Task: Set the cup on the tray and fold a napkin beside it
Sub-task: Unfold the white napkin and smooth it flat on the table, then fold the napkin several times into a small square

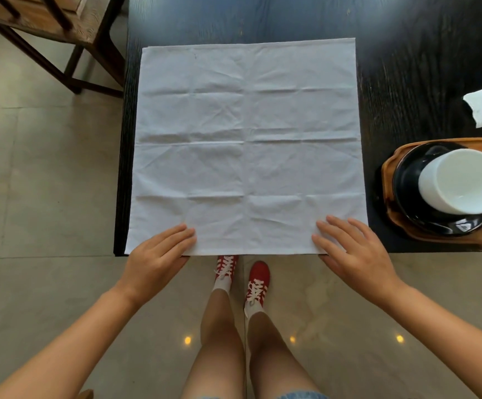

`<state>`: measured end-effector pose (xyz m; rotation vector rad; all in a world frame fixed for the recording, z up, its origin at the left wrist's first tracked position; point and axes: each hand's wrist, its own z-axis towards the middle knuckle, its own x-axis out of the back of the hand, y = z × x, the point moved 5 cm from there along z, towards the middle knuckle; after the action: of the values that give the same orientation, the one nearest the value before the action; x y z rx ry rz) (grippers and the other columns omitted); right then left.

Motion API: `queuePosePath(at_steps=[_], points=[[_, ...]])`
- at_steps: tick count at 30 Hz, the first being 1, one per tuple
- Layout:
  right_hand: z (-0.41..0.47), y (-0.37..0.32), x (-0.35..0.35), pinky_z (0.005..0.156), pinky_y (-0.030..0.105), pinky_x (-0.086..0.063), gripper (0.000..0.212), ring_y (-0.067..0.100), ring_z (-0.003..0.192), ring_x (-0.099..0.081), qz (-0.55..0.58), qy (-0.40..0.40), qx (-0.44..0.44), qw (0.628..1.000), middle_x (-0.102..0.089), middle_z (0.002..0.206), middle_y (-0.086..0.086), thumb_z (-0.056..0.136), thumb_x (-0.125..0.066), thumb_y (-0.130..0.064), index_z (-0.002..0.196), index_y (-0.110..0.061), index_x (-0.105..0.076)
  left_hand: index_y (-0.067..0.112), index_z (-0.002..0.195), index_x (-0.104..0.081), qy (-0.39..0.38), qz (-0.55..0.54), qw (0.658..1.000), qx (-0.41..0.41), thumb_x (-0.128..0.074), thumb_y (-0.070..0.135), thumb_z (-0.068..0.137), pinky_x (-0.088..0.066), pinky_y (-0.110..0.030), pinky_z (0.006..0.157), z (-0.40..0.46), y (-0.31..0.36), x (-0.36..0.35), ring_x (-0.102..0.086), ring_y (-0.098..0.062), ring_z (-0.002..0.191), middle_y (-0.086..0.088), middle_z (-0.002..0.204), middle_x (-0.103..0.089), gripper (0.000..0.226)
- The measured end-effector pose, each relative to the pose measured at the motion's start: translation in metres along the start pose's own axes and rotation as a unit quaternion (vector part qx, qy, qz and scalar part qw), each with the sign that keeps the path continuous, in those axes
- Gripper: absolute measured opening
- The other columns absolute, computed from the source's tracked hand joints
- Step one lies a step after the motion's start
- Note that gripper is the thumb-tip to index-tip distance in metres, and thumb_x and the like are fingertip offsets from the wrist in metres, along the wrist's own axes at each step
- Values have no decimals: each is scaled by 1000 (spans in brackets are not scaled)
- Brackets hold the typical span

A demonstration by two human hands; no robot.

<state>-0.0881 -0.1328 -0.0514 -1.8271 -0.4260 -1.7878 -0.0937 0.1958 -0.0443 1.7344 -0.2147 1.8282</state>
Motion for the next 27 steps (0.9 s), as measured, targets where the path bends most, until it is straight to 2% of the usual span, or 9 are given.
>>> queuePosePath(at_steps=[3,6,9,12,17,19,22,25,27], points=[[-4,0,2,89,50,-50,24,34,112,-59,2,12,27,1000,-66,116,17,78,-72,-13,100,-8,-69,7,97,-74,-5,-20,1000,5,-60,6,82,-60,-34,72,-7,6,2,-66,-26,103,-5,107,-71,21],[-5,-3,7,88,48,-51,13,35,113,-59,15,16,25,999,-67,115,17,82,-68,-10,95,-6,-69,7,93,-75,-7,-53,998,20,-58,11,86,-60,-35,75,-13,5,3,-66,-24,103,-6,106,-72,19],[0,-8,19,84,44,-54,14,33,110,-61,47,25,-11,999,-70,109,13,87,-57,-13,85,-5,-69,8,93,-75,-30,-104,992,63,-54,22,88,-58,-36,80,-12,-2,7,-66,-22,103,-6,105,-72,26],[7,-8,31,76,45,-58,12,29,107,-64,110,-16,-92,990,-71,107,9,86,-63,-13,92,-6,-71,13,93,-75,-79,-139,981,112,-61,18,86,-57,-33,82,-8,-8,11,-65,-17,103,-1,105,-72,16],[10,3,47,77,43,-55,12,19,92,-68,238,-203,-174,934,-74,97,-2,88,-58,-24,92,-20,-69,28,95,-74,-263,-240,903,239,-67,21,84,-51,-16,85,-1,-32,25,-64,7,91,17,96,-73,15],[14,2,61,75,32,-53,11,3,84,-66,267,-267,-161,912,-71,84,-15,88,-58,-27,81,-33,-64,35,85,-75,-332,-295,859,253,-68,22,84,-51,-12,79,4,-33,37,-66,8,83,22,86,-73,15],[25,2,84,71,25,-51,14,-2,79,-63,292,-343,-143,882,-68,77,-19,87,-57,-33,75,-38,-62,39,77,-75,-400,-350,814,237,-69,21,83,-49,-8,72,18,-31,58,-68,4,81,22,84,-73,20],[48,11,101,70,21,-52,12,-2,78,-64,304,-337,-155,877,-69,77,-17,85,-61,-31,76,-36,-66,34,80,-76,-369,-332,838,227,-71,21,80,-49,-7,74,44,-45,72,-67,5,81,25,84,-72,13],[71,25,106,71,19,-50,15,-1,76,-64,299,-273,-180,896,-71,74,-12,83,-66,-22,73,-34,-66,29,82,-76,-301,-302,872,241,-72,20,78,-47,-3,72,67,-62,77,-66,9,78,30,78,-70,10]])
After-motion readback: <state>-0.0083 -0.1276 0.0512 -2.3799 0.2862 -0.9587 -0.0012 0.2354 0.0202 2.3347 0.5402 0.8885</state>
